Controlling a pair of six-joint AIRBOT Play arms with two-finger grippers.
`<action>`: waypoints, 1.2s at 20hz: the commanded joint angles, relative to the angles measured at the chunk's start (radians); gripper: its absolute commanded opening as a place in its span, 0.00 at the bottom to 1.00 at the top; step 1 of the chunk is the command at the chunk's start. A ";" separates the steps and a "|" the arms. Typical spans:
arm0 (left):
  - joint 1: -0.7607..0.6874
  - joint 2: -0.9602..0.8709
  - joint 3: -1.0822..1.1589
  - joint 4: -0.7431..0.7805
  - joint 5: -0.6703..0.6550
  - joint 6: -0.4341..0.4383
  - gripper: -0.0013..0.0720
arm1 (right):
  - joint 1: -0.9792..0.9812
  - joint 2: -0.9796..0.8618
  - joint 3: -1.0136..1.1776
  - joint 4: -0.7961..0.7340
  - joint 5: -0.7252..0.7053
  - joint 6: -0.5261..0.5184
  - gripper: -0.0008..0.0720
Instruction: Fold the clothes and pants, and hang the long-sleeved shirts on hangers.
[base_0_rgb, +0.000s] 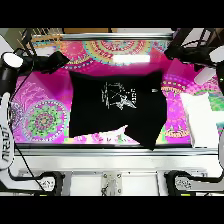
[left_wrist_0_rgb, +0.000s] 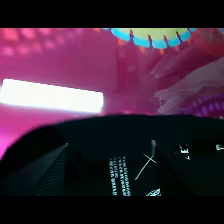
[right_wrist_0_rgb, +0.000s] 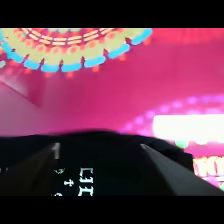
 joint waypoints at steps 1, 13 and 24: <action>0.051 -0.056 0.092 0.105 -0.180 -0.017 0.77 | -0.041 0.011 0.010 -0.002 0.089 -0.013 0.65; -0.042 0.402 -0.991 0.370 -0.073 -0.140 0.77 | -0.053 0.447 -0.621 -0.072 0.234 -0.035 0.66; 0.020 0.279 -1.043 0.067 0.041 -0.040 0.76 | -0.068 0.437 -0.694 -0.072 0.233 -0.034 0.66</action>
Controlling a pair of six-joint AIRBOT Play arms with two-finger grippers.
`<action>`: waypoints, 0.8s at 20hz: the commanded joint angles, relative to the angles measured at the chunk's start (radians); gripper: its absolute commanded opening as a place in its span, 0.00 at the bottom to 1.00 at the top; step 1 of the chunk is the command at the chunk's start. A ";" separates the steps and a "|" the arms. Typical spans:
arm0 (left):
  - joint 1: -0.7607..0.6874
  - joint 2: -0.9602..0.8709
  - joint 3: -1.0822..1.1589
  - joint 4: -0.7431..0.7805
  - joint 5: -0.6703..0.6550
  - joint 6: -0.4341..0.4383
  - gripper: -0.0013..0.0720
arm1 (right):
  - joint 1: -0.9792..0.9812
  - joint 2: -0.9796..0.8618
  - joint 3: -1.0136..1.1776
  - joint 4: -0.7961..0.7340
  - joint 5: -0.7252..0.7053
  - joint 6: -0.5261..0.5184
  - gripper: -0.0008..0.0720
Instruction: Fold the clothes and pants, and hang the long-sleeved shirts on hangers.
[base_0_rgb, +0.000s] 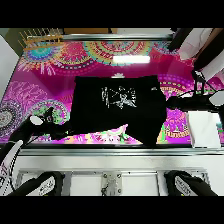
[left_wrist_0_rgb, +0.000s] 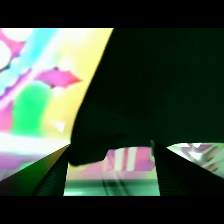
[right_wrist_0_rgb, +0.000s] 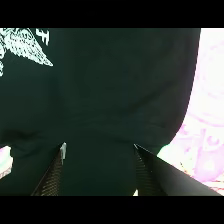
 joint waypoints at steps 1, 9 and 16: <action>-0.038 -0.063 0.051 -0.024 0.024 0.010 0.44 | -0.028 -0.011 -0.015 -0.001 0.001 0.005 0.66; -0.046 -0.069 0.163 0.010 0.000 0.017 0.03 | -0.295 -0.249 -0.125 0.066 -0.031 0.056 0.66; -0.046 -0.070 0.163 0.010 0.000 0.017 0.03 | -0.243 -0.462 -0.125 0.322 -0.106 -0.154 0.66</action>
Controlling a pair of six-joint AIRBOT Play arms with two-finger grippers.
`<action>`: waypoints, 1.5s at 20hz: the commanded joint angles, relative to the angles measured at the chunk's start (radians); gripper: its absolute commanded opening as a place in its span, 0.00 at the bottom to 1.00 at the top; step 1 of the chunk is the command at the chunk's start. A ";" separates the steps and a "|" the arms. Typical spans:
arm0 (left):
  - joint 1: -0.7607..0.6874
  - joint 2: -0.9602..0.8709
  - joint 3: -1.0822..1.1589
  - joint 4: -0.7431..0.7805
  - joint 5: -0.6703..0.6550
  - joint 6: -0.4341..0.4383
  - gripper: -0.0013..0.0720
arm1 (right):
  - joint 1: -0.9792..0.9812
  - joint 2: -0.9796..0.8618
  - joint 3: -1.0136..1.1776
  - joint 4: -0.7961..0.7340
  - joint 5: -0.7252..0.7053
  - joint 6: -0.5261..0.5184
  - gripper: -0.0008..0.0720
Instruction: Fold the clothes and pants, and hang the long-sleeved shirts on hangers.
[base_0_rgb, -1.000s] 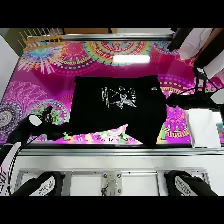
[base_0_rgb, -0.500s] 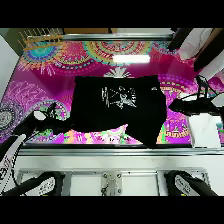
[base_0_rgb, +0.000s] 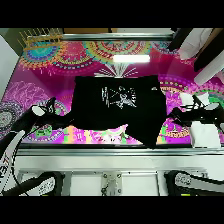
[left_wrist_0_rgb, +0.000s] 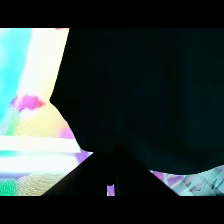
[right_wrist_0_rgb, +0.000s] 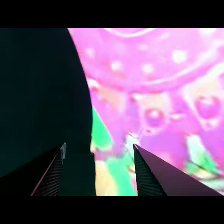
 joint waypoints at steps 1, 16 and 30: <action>0.000 0.000 0.003 0.002 0.000 0.000 0.03 | 0.045 -0.076 -0.003 0.123 -0.022 -0.105 0.66; 0.117 0.345 0.340 -0.006 -0.097 -0.001 0.03 | 0.127 0.303 0.433 0.034 0.048 -0.144 0.03; 0.134 0.879 0.798 0.004 -0.019 -0.027 0.03 | 0.127 0.823 0.747 0.040 0.056 -0.041 0.03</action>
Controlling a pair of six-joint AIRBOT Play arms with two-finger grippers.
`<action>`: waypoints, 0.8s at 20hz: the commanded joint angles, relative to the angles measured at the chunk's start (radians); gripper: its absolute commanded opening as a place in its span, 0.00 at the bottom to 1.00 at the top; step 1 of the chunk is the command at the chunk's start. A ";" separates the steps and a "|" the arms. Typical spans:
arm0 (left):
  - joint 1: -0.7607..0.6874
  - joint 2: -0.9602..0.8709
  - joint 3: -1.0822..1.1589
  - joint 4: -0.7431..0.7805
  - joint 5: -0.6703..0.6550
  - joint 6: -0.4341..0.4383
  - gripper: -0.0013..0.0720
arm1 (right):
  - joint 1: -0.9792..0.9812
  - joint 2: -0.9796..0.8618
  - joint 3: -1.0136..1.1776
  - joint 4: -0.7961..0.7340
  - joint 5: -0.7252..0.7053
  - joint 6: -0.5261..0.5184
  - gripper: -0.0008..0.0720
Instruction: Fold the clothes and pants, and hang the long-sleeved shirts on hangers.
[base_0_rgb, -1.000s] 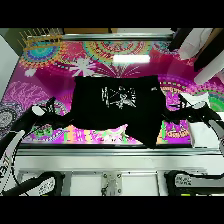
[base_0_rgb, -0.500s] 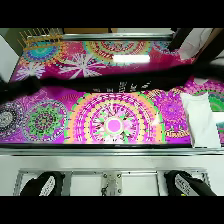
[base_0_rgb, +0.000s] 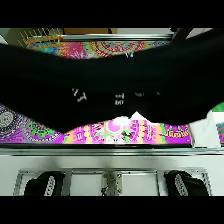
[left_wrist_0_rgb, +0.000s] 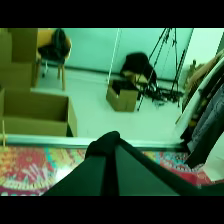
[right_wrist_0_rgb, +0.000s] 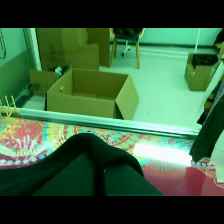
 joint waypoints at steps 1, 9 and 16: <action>0.001 0.027 0.021 0.010 -0.011 -0.019 0.03 | 0.000 0.027 0.008 -0.003 0.058 0.063 0.03; 0.000 -0.372 -0.154 0.009 -0.139 -0.019 0.03 | 0.101 -0.472 0.003 -0.092 0.212 0.106 0.03; -0.102 -0.894 -0.143 0.008 0.135 0.039 0.03 | 0.197 -0.911 0.053 -0.202 -0.085 0.215 0.03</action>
